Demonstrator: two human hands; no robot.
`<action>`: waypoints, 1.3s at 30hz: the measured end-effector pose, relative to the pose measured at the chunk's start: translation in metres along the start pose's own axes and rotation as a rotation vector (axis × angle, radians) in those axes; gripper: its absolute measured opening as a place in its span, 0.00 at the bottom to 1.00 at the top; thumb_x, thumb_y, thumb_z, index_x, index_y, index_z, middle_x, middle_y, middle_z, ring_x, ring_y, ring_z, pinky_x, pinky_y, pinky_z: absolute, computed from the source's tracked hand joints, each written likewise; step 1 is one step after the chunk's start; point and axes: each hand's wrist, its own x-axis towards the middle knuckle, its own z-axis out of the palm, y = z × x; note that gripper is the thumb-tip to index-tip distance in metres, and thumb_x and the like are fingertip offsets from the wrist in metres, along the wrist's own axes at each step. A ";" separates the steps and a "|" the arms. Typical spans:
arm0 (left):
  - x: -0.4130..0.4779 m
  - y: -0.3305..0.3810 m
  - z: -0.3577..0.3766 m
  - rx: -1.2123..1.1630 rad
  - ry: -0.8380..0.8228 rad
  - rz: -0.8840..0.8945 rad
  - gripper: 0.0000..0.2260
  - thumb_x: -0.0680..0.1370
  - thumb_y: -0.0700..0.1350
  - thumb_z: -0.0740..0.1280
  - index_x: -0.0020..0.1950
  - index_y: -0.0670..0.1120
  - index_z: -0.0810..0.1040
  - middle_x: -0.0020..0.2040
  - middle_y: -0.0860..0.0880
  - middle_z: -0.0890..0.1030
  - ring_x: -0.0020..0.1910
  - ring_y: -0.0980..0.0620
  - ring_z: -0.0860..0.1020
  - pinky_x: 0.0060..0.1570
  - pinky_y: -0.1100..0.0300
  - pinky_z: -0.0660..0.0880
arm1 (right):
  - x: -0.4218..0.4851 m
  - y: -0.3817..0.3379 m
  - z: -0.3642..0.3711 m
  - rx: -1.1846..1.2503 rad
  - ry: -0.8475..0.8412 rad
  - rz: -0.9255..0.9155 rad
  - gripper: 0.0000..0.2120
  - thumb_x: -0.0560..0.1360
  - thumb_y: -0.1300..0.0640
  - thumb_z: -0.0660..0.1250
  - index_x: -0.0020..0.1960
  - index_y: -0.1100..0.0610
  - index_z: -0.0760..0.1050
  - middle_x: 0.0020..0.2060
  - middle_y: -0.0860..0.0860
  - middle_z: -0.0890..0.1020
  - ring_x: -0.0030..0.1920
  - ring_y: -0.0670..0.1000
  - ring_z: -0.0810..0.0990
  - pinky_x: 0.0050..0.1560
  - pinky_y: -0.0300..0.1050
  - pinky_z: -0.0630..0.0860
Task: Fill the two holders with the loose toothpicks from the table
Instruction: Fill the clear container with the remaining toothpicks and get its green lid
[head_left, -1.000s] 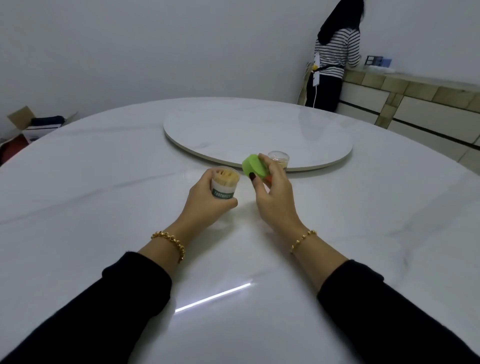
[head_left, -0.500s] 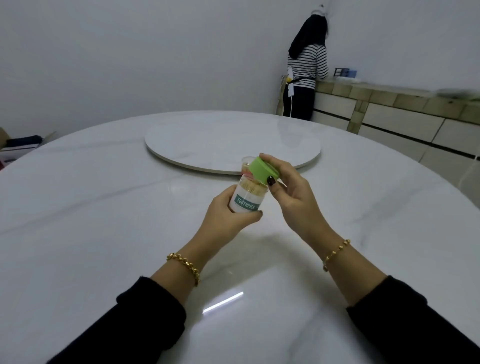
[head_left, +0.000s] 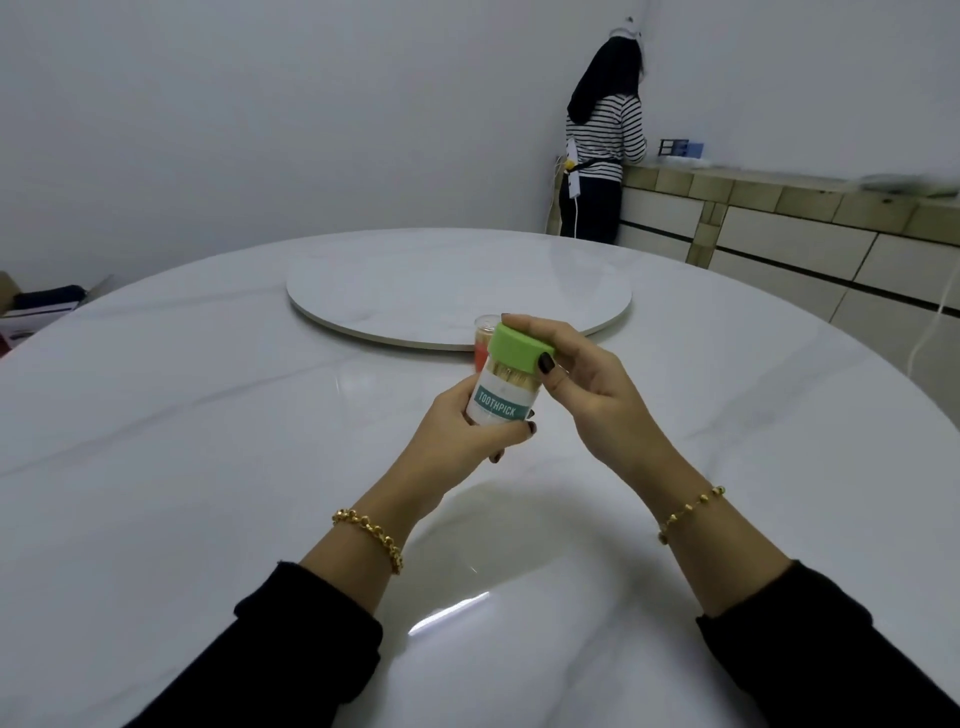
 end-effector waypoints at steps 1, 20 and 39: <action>0.000 -0.001 -0.001 0.004 -0.009 -0.002 0.10 0.72 0.38 0.71 0.51 0.45 0.77 0.45 0.42 0.80 0.35 0.52 0.74 0.38 0.60 0.74 | 0.000 0.001 0.000 -0.005 -0.006 0.005 0.19 0.78 0.65 0.56 0.67 0.60 0.70 0.64 0.58 0.73 0.66 0.50 0.72 0.62 0.42 0.72; 0.001 -0.002 -0.013 -0.333 -0.270 -0.144 0.14 0.68 0.38 0.68 0.54 0.43 0.75 0.42 0.48 0.79 0.41 0.52 0.77 0.38 0.62 0.74 | -0.002 -0.007 -0.001 0.104 -0.033 0.131 0.16 0.80 0.63 0.60 0.67 0.61 0.72 0.63 0.55 0.78 0.63 0.52 0.76 0.59 0.48 0.76; -0.001 -0.003 -0.013 0.108 -0.209 -0.125 0.13 0.69 0.36 0.72 0.52 0.44 0.76 0.41 0.49 0.81 0.41 0.53 0.79 0.38 0.61 0.77 | 0.004 -0.001 0.011 -0.791 -0.008 -0.033 0.13 0.73 0.37 0.51 0.46 0.45 0.64 0.30 0.44 0.74 0.31 0.46 0.74 0.28 0.40 0.66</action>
